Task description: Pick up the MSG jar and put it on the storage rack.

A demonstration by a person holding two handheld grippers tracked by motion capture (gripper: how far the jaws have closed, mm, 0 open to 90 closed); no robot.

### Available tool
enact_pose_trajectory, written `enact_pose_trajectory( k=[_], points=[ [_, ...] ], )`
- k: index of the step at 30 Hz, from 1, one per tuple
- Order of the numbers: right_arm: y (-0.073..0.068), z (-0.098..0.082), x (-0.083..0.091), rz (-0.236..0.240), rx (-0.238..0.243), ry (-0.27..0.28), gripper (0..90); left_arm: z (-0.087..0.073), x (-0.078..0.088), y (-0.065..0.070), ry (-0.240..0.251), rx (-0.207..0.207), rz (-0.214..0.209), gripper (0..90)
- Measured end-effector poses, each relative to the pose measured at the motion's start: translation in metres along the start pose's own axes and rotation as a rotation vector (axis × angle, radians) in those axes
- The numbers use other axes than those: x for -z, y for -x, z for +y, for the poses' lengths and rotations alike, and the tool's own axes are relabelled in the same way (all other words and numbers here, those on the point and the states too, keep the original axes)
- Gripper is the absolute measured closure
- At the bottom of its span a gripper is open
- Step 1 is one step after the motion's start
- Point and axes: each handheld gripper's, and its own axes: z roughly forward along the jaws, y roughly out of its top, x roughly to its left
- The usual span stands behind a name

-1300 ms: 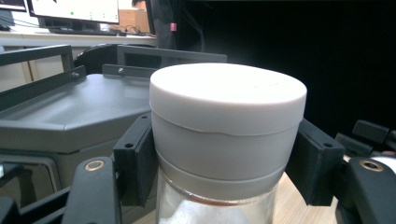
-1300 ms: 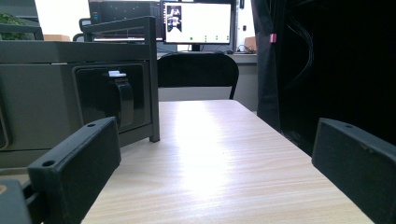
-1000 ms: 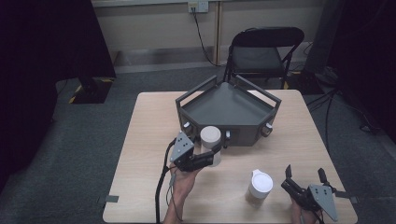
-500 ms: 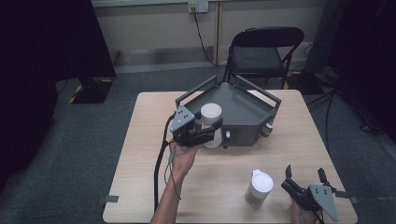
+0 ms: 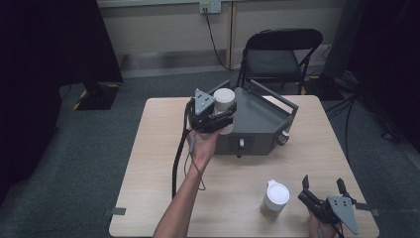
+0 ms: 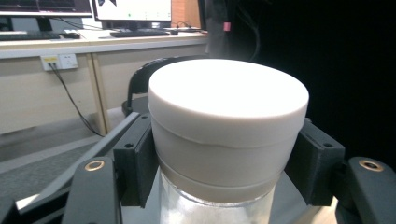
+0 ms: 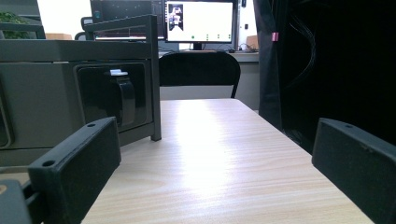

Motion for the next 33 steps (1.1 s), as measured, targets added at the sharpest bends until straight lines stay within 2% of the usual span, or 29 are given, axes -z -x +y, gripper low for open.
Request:
enact_pose_trajectory(
  k=[5, 6, 9, 10, 13, 16, 19, 21, 22, 24, 31, 33],
  points=[
    [0.0, 0.0, 0.0, 0.0, 0.0, 0.002, 0.2, 0.001, -0.012, 0.003, 0.007, -0.009, 0.029, 34.3],
    [0.0, 0.0, 0.0, 0.002, 0.0, 0.003, 0.2, 0.001, -0.019, 0.007, 0.011, -0.036, 0.055, 34.3],
    [0.001, 0.0, 0.0, 0.004, 0.002, 0.0, 0.2, 0.0, -0.024, 0.009, 0.021, -0.051, 0.08, 34.3],
    [0.001, 0.0, 0.0, 0.005, 0.002, -0.001, 0.2, -0.001, -0.026, 0.001, 0.031, -0.009, 0.066, 34.4],
    [0.001, 0.0, 0.0, 0.005, 0.002, -0.001, 0.2, -0.002, -0.03, -0.002, 0.026, 0.011, 0.067, 34.4],
    [0.001, 0.0, 0.0, 0.004, 0.002, -0.001, 0.2, -0.005, -0.035, -0.002, 0.005, 0.007, 0.085, 34.3],
    [0.001, 0.0, 0.0, 0.004, 0.001, 0.0, 0.2, -0.013, -0.039, -0.006, -0.008, 0.023, 0.083, 34.3],
    [0.001, 0.0, 0.0, 0.004, 0.002, -0.001, 0.2, -0.015, -0.042, -0.008, -0.031, 0.012, 0.078, 34.4],
    [0.001, 0.0, 0.0, 0.004, 0.001, 0.0, 0.2, -0.021, -0.042, -0.008, -0.027, 0.024, 0.084, 34.3],
    [0.001, 0.0, 0.0, 0.005, 0.002, 0.0, 0.2, -0.022, -0.043, -0.01, -0.032, 0.031, 0.077, 34.4],
    [0.001, 0.0, 0.0, 0.004, 0.002, 0.001, 0.3, -0.026, -0.043, -0.008, -0.039, 0.009, 0.072, 34.3],
    [0.001, 0.0, 0.0, 0.004, 0.002, -0.001, 0.3, -0.027, -0.043, -0.008, -0.036, 0.018, 0.075, 34.3]
  ],
)
